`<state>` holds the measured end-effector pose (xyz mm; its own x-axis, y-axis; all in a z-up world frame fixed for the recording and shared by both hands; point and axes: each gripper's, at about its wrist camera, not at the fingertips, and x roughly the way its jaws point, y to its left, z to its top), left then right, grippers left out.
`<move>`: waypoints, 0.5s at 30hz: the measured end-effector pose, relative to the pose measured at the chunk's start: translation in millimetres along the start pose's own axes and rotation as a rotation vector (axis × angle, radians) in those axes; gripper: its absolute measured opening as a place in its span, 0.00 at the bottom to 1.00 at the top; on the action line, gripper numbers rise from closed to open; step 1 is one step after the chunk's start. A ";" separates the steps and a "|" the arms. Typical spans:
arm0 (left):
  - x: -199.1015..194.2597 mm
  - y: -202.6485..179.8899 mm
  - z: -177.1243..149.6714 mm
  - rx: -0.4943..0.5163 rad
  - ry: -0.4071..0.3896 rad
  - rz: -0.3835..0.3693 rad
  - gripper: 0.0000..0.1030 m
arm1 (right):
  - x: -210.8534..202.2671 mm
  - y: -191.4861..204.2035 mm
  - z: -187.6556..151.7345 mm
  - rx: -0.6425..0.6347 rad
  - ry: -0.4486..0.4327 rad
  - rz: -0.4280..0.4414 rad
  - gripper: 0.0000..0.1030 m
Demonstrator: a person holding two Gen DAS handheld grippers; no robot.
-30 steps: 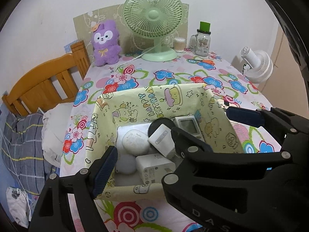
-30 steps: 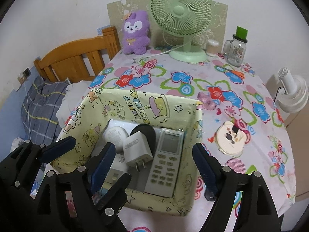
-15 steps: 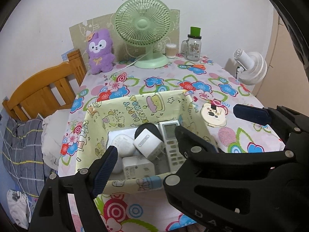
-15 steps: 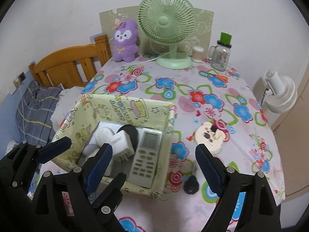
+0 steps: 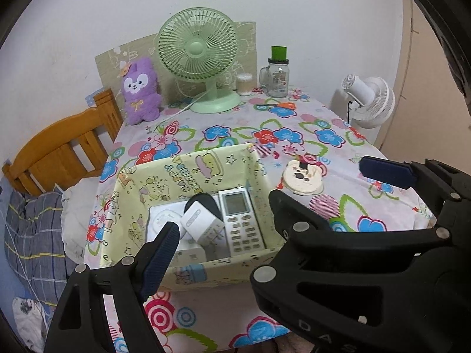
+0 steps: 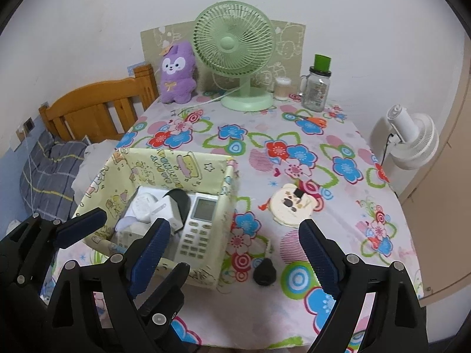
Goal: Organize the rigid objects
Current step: 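Lift both tools out of the box toward the small black knob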
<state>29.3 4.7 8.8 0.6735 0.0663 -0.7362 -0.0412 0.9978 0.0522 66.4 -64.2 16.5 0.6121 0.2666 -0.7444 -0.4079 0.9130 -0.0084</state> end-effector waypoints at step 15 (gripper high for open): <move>-3.1 -50.0 4.2 0.071 -0.012 -0.054 0.82 | -22.8 -49.9 -18.3 0.084 -0.030 -0.114 0.94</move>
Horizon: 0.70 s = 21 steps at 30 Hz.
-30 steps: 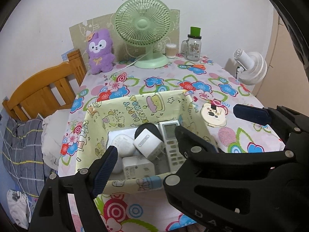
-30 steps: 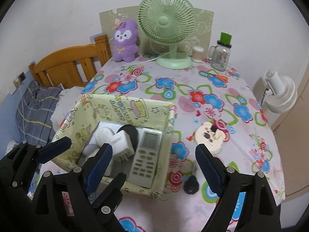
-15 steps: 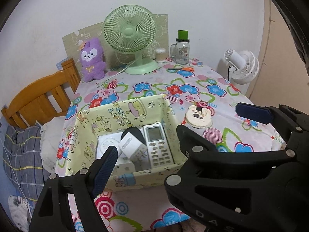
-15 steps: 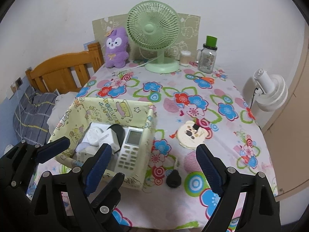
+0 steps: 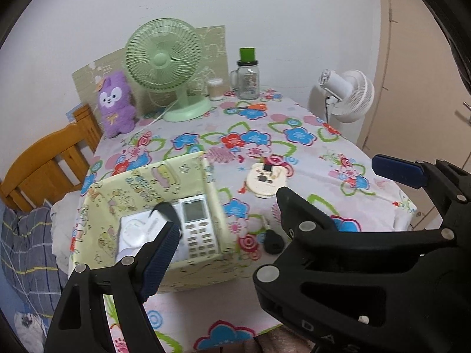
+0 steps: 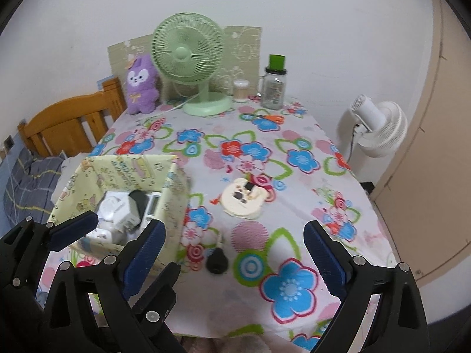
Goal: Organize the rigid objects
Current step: 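Lift both tools out of the box toward the small black knob, then lower the left tool onto the black key fob and close it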
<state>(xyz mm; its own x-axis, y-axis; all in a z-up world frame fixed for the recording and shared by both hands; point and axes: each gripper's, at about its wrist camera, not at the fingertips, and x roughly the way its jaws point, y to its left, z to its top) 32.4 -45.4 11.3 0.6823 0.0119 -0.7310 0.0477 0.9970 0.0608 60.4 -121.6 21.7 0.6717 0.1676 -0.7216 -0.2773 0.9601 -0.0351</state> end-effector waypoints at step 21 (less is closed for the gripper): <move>15.5 -59.7 -2.1 0.037 -0.026 -0.053 0.82 | -4.8 -59.5 -21.9 0.030 -0.039 -0.056 0.94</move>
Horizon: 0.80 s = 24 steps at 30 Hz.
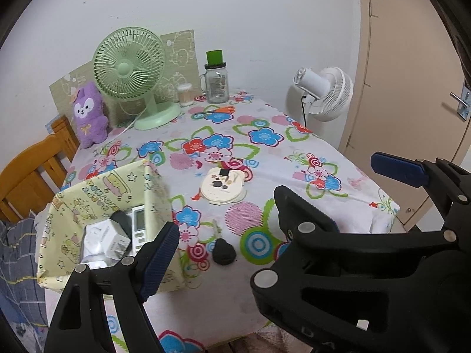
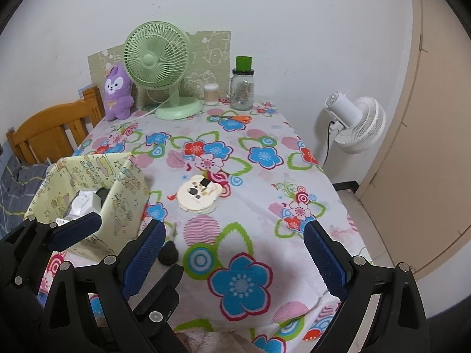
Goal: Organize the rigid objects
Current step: 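Lower the left tool onto the black key fob and close it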
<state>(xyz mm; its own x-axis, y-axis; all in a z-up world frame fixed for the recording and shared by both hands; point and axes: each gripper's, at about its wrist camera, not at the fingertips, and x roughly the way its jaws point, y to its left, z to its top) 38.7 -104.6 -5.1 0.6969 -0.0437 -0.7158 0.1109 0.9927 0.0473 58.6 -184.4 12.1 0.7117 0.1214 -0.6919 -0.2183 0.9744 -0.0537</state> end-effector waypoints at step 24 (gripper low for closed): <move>62.3 -16.1 -29.9 -0.095 0.046 0.036 0.82 | 62.0 -20.6 -34.8 -0.018 0.023 0.027 0.94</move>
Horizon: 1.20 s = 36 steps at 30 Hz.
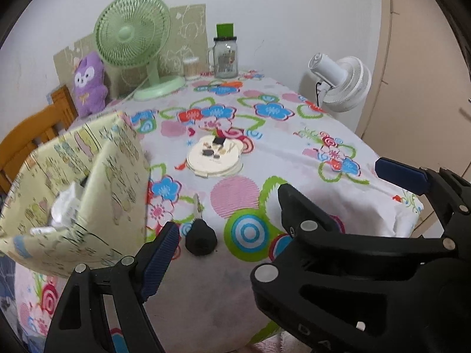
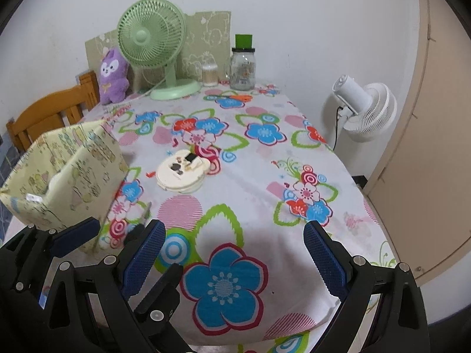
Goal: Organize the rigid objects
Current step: 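Lower the left tool onto the black key fob and close it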
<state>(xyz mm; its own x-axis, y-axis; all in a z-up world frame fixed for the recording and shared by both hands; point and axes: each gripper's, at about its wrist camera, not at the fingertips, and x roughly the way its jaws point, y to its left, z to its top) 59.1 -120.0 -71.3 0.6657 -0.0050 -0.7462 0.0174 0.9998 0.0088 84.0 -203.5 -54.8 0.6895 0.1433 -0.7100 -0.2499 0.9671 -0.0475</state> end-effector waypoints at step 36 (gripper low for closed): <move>45.1 12.7 -7.2 -0.127 0.053 0.090 0.32 | 63.3 0.6 -4.0 -0.003 0.125 0.011 0.92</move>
<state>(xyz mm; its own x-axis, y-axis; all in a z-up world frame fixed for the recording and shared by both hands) 84.0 -107.3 -109.6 0.6201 0.0822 -0.7802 -0.1376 0.9905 -0.0049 124.7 -194.7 -102.5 0.5965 0.1268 -0.7925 -0.2592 0.9650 -0.0407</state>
